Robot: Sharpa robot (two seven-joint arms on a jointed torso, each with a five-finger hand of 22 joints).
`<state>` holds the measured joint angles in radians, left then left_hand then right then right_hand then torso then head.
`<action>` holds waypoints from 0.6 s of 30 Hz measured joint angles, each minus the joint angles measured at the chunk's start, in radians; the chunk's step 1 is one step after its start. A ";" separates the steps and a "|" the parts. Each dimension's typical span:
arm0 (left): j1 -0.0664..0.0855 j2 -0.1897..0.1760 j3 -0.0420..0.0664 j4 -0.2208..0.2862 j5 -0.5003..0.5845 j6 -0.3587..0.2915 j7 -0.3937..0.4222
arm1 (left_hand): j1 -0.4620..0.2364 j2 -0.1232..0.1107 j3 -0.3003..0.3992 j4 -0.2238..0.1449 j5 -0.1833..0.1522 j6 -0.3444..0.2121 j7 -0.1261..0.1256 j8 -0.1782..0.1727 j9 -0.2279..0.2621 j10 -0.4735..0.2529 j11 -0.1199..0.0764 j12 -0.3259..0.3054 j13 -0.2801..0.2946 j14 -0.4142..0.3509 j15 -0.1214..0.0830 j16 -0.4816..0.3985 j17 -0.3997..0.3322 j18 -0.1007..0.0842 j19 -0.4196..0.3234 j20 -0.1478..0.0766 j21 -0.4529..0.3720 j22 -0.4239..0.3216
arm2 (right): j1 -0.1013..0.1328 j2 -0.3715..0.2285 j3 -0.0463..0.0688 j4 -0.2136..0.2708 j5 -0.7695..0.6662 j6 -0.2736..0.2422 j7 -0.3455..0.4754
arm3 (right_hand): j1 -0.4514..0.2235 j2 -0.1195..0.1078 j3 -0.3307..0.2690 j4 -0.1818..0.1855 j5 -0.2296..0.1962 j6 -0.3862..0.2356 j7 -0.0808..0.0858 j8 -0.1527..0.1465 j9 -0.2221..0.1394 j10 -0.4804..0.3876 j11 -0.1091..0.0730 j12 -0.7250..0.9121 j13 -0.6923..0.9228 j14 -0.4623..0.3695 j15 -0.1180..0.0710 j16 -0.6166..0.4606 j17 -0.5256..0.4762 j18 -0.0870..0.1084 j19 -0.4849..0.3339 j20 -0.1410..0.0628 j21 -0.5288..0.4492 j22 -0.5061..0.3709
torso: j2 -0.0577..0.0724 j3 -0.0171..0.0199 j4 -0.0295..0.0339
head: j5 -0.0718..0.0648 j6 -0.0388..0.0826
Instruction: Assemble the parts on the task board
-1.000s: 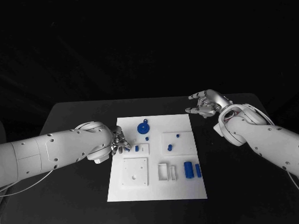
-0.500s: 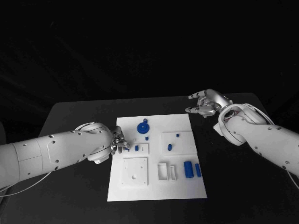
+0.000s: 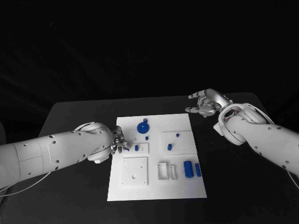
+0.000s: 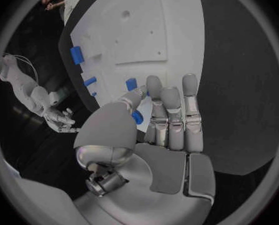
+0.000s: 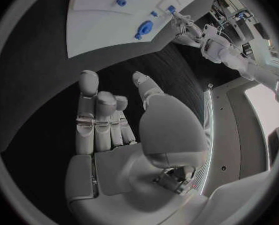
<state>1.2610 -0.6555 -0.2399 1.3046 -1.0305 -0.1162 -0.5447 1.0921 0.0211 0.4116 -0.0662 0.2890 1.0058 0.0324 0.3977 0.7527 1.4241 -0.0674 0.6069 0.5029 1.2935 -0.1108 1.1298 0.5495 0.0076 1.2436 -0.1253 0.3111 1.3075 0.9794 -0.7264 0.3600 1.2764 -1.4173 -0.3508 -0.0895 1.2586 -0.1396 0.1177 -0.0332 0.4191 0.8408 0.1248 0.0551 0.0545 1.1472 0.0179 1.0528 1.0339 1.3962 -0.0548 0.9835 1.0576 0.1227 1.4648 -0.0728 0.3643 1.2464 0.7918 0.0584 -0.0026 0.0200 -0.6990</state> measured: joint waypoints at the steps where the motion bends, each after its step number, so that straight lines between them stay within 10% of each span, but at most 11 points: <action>1: 0.000 0.000 0.000 0.000 0.000 0.000 0.000 | 0.000 0.000 0.000 0.000 0.000 0.000 0.000 0.000 0.000 0.000 0.000 0.000 0.000 0.000 0.000 0.000 0.000 0.000 0.000 0.000 0.000 0.000 | 0.000 0.000 0.000 0.000 0.000 0.000 0.000 | 0.000 0.000 0.000 0.000 0.000 0.000 0.000 0.000 0.000 0.000 0.000 0.000 0.000 0.000 0.000 0.000 0.000 0.000 0.000 0.000 0.000 0.000 | 0.000 -0.0001 -0.0001 | 0.000 0.000; 18: -0.001 -0.001 0.000 0.002 0.001 0.010 0.001 | 0.002 0.002 0.000 0.000 0.002 0.001 0.001 0.002 0.008 0.000 0.000 -0.006 0.001 0.000 0.000 -0.005 0.002 0.000 0.000 0.000 0.000 0.000 | 0.000 0.000 0.000 0.000 0.000 0.001 0.000 | 0.000 0.000 0.000 0.000 0.000 0.000 0.000 0.000 0.000 0.000 0.000 0.000 0.000 0.000 0.000 0.000 0.000 0.000 0.000 0.000 0.000 -0.001 | 0.000 0.0005 -0.0001 | 0.000 -0.002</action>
<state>1.2602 -0.6566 -0.2396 1.3071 -1.0296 -0.1058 -0.5435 1.0937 0.0226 0.4115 -0.0664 0.2912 1.0073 0.0338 0.3995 0.7604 1.4240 -0.0673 0.6010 0.5038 1.2935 -0.1107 1.1247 0.5513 0.0076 1.2436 -0.1252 0.3111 1.3074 0.9792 -0.7267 0.3600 1.2761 -1.4172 -0.3499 -0.0895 1.2586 -0.1396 0.1177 -0.0332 0.4190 0.8408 0.1248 0.0551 0.0545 1.1472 0.0179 1.0528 1.0339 1.3962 -0.0548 0.9835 1.0576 0.1226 1.4647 -0.0729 0.3643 1.2456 0.7918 0.0589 -0.0027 0.0198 -0.7005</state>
